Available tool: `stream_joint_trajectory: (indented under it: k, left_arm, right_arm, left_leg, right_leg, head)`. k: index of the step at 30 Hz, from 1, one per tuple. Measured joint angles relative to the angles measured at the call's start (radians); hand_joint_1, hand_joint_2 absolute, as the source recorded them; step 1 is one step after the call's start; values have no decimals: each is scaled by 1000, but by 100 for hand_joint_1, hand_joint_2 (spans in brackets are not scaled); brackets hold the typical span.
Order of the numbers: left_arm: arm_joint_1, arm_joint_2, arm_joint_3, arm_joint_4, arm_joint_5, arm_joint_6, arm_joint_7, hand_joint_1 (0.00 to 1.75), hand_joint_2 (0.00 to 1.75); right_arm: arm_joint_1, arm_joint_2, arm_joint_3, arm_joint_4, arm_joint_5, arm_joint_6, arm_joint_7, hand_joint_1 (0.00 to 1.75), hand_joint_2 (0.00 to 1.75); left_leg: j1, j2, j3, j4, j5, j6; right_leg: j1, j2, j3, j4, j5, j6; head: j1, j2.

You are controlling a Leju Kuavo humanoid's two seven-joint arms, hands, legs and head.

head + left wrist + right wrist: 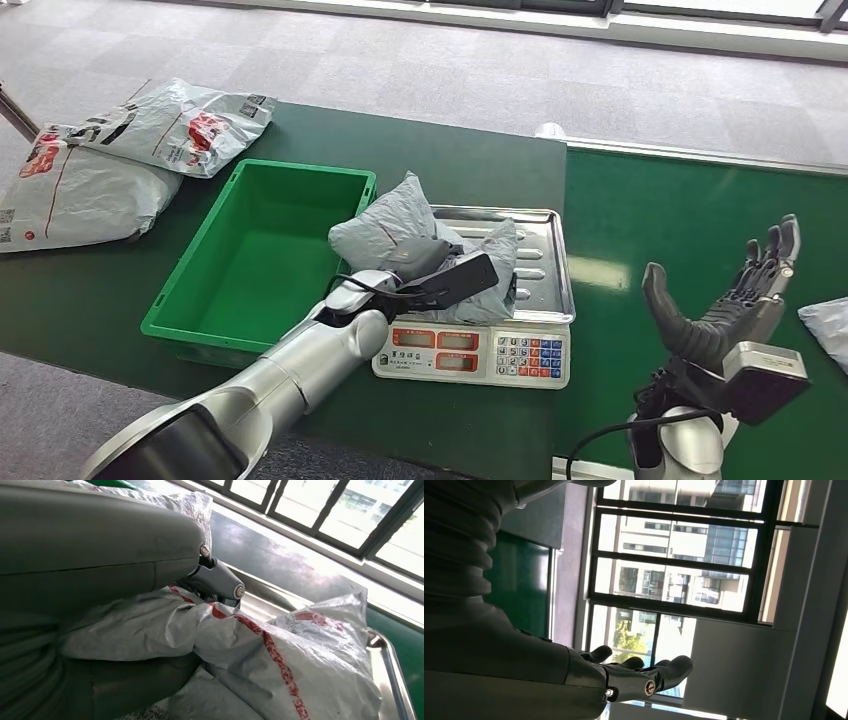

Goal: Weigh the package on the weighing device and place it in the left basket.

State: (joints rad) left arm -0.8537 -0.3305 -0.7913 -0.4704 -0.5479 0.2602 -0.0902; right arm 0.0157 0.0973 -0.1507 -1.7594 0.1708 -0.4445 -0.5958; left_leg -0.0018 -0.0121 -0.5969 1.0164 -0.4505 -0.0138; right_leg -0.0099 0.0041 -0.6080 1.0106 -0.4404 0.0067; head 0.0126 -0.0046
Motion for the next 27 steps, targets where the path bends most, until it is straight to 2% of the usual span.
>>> stream_joint_trajectory:
  k: [5,10,15,21,27]
  left_arm:
    - [-3,14,45,-15,-9,3,-2,175,175]
    - [0,27,91,-55,-38,55,-31,175,175]
    - [15,72,231,-220,-70,72,-50,175,175]
    - [83,136,430,-480,-60,65,-79,175,175]
    - [141,183,552,-609,-46,67,-101,175,175]
  right_arm:
    - [4,1,-9,-2,1,6,0,0,175]
    - [11,2,-11,-4,2,6,1,0,175]
    - [40,1,-22,-12,-10,-6,1,0,175]
    - [87,-2,-48,-21,-38,-5,-2,0,175]
    - [122,-2,-65,-36,-39,-1,-3,0,175]
  left_leg:
    - [0,0,0,0,0,0]
    - [0,0,-1,0,0,0]
    - [0,1,-2,0,0,0]
    - [0,2,-2,-1,0,0]
    - [1,1,-3,-1,0,0]
  right_leg:
    - [0,0,0,0,0,0]
    - [0,0,-1,0,0,0]
    - [0,1,-2,0,0,0]
    - [0,1,-3,0,0,0]
    - [1,1,-3,0,-1,-1]
  head:
    - [0,0]
    - [0,0]
    - [0,0]
    - [0,0]
    - [0,0]
